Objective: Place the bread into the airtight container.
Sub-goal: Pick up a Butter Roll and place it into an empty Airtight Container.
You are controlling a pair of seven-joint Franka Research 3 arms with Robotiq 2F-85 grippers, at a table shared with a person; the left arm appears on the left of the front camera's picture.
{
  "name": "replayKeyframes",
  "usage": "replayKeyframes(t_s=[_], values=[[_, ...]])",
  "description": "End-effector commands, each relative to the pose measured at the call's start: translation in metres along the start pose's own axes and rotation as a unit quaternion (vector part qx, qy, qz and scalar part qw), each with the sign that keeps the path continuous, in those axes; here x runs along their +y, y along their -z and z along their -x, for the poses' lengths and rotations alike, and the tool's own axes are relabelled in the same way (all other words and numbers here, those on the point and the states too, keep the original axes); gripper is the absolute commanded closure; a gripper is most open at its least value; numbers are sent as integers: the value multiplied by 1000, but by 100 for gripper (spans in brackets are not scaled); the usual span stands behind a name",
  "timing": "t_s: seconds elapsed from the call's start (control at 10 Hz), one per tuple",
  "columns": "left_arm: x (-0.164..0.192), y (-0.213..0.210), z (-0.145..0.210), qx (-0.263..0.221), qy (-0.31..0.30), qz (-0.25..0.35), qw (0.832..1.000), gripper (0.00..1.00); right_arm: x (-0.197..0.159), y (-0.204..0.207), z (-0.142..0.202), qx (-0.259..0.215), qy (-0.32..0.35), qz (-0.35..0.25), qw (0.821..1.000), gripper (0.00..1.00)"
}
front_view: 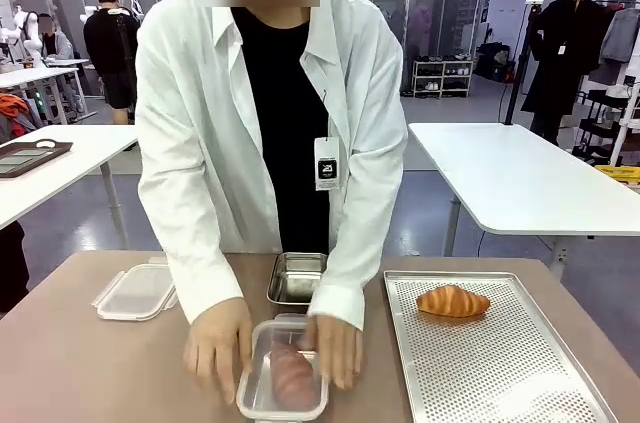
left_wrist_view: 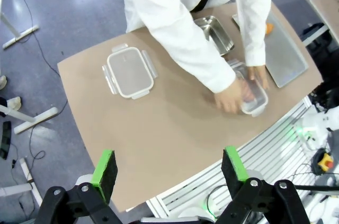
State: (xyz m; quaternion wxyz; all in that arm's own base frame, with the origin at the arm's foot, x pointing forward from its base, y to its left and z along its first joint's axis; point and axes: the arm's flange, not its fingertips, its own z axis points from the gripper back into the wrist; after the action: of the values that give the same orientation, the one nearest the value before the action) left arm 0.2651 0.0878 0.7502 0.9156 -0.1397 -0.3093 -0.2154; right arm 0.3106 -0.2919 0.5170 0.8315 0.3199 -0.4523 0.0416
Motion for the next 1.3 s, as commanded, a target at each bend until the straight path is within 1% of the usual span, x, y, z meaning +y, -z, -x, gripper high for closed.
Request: replayKeyframes(t_s=[0.0, 0.1, 0.2, 0.3, 0.4, 0.5, 0.6, 1.2], values=[[-1, 0, 0, -1, 7, 4, 1000, 0, -10, 25, 18, -13, 18, 28, 999, 0], [-1, 0, 0, -1, 7, 4, 1000, 0, -16, 24, 24, -17, 39, 58, 997, 0], [-1, 0, 0, -1, 7, 4, 1000, 0, -20, 24, 28, -8, 64, 95, 993, 0], [-1, 0, 0, -1, 7, 4, 1000, 0, -21, 24, 32, -5, 74, 112, 991, 0], [-1, 0, 0, -1, 7, 4, 1000, 0, -18, 25, 35, 0, 77, 109, 991, 0], [-1, 0, 0, -1, 7, 4, 1000, 0, -10, 28, 39, 46, 75, 100, 991, 0], [-1, 0, 0, -1, 7, 4, 1000, 0, -30, 24, 35, 1, 61, 101, 993, 0], [-1, 0, 0, -1, 7, 4, 1000, 0, -30, 24, 35, 1, 61, 101, 993, 0]])
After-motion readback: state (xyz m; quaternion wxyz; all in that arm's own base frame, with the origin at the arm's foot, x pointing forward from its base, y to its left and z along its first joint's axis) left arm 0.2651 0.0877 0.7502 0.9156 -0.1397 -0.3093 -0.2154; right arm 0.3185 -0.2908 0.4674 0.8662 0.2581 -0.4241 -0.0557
